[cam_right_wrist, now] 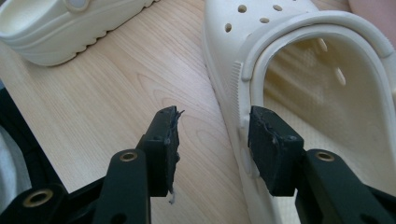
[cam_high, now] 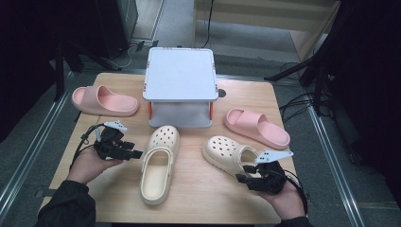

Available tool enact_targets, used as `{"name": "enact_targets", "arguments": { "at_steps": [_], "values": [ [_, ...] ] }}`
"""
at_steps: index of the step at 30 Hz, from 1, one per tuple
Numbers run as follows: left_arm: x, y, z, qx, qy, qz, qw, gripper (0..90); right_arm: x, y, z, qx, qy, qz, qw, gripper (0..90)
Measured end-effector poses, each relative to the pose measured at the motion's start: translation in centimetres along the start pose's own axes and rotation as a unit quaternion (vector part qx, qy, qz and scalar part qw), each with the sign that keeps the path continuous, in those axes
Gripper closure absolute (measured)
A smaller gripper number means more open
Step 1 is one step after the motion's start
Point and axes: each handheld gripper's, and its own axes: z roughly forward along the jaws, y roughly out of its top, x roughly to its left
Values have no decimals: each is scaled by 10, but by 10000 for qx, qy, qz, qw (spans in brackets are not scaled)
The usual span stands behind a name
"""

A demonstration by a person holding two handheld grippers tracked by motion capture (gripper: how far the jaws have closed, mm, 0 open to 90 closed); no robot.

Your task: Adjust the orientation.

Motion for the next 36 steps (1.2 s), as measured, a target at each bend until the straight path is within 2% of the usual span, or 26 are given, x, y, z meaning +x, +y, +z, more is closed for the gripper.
{"name": "enact_targets", "arguments": {
  "at_steps": [2, 9, 12, 17, 20, 23, 26, 27, 32, 36],
  "values": [
    [0, -1, 0, 32, 21, 13, 10000, 417, 0, 1, -1, -31, -65, -49, 10000, 523],
    [2, -2, -2, -9, 20, -51, 10000, 417, -5, 3, 3, -25, -72, -63, 10000, 502],
    [1, -2, 0, 13, 30, -22, 10000, 414, -6, 1, 5, 112, -199, -113, 9997, 495],
    [1, -4, -1, 45, 35, -8, 10000, 410, -6, 3, 14, 295, -206, -136, 9993, 489],
    [2, -6, -2, -2, 55, -71, 10000, 410, -3, 8, 23, 377, -230, -221, 9988, 493],
    [1, -6, -3, -9, 71, -64, 10000, 410, -3, 13, 33, 387, -259, -247, 9986, 563],
    [0, -4, -1, 44, 51, -16, 10000, 410, -6, 16, 36, 384, -283, -161, 9987, 746],
    [0, -4, 0, 53, 47, -7, 10000, 408, -9, 16, 35, 343, -182, -48, 9992, 767],
    [0, -5, 1, 75, 49, -19, 10000, 407, -7, 22, 30, 141, 27, 208, 9997, 780],
    [0, -6, 1, 82, 59, -3, 9999, 406, 2, 34, 29, -45, -26, 252, 9997, 780]
  ]
}}
